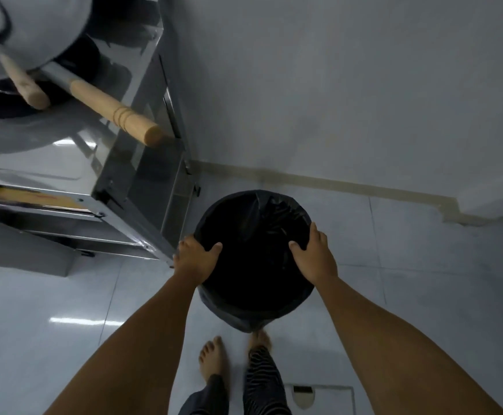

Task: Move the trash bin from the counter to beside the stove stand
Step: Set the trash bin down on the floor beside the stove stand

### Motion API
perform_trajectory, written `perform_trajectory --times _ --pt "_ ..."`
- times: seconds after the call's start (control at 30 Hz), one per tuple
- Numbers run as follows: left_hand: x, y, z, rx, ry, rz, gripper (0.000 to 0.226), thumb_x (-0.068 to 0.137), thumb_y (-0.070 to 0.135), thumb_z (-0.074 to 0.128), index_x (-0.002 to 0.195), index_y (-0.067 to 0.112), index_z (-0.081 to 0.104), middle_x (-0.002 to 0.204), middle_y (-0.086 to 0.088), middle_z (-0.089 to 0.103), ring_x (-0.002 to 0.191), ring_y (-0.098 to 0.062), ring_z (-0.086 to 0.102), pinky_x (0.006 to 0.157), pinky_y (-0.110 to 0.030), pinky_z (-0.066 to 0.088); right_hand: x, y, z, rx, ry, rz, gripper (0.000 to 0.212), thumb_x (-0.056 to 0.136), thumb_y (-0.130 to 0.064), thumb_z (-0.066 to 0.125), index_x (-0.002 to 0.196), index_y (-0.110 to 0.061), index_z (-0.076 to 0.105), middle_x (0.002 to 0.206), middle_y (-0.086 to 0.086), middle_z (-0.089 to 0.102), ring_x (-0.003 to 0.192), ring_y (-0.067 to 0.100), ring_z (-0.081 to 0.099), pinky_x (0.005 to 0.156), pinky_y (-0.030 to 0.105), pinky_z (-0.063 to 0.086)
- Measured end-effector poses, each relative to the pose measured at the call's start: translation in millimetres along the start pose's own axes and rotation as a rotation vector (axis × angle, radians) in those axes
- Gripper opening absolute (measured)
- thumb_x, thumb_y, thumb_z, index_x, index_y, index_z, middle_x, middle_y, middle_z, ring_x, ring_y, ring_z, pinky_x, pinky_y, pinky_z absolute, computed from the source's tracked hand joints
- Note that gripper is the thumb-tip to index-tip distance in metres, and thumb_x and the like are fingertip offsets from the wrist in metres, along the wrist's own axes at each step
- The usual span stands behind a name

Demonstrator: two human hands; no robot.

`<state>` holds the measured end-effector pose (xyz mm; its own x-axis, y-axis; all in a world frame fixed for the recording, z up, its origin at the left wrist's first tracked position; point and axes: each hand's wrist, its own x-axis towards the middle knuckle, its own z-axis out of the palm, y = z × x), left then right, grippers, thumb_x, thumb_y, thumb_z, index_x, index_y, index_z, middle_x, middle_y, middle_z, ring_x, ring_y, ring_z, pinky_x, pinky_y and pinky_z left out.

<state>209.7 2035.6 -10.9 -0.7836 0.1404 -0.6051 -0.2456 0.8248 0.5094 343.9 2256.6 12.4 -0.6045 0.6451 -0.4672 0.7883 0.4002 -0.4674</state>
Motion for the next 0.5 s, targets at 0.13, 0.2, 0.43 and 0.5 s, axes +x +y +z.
perform_trajectory --times 0.13,0.2,0.43,0.5 --pt "67.3 -13.3 40.1 0.025 0.007 -0.015 0.083 0.083 0.055 0.061 0.143 0.003 0.037 0.142 -0.023 0.047 0.132 -0.045 0.044 0.113 -0.056 0.035 69.4 22.4 54.3 -0.016 -0.006 -0.013 0.081 0.095 -0.047 0.049 0.157 -0.017 0.006 0.161 0.008 0.018 0.138 0.033 0.04 0.105 0.046 0.041" --pt "109.3 -30.9 70.2 0.027 0.002 -0.025 0.082 0.084 0.053 0.061 0.144 0.004 0.036 0.143 -0.022 0.047 0.134 -0.045 0.043 0.113 -0.056 0.034 107.6 41.5 91.8 -0.026 -0.004 -0.032 0.081 0.095 -0.046 0.049 0.157 -0.016 0.006 0.161 0.009 0.017 0.138 0.033 0.04 0.104 0.046 0.042" --pt "195.5 -87.3 143.2 -0.031 0.0 -0.066 0.083 0.083 0.053 0.06 0.144 0.005 0.032 0.142 -0.021 0.044 0.131 -0.046 0.044 0.109 -0.057 0.039 176.8 93.9 189.4 -0.004 0.02 -0.071 0.082 0.095 -0.042 0.052 0.157 -0.016 0.005 0.161 0.009 0.018 0.139 0.031 0.039 0.105 0.046 0.043" --pt "210.2 -98.2 159.1 -0.028 0.012 -0.055 0.08 0.086 0.049 0.06 0.145 0.004 0.03 0.144 -0.021 0.042 0.132 -0.045 0.042 0.111 -0.056 0.037 187.5 106.3 209.1 -0.009 0.044 -0.09 0.082 0.095 -0.041 0.053 0.157 -0.015 0.007 0.16 0.009 0.02 0.139 0.031 0.04 0.102 0.045 0.045"
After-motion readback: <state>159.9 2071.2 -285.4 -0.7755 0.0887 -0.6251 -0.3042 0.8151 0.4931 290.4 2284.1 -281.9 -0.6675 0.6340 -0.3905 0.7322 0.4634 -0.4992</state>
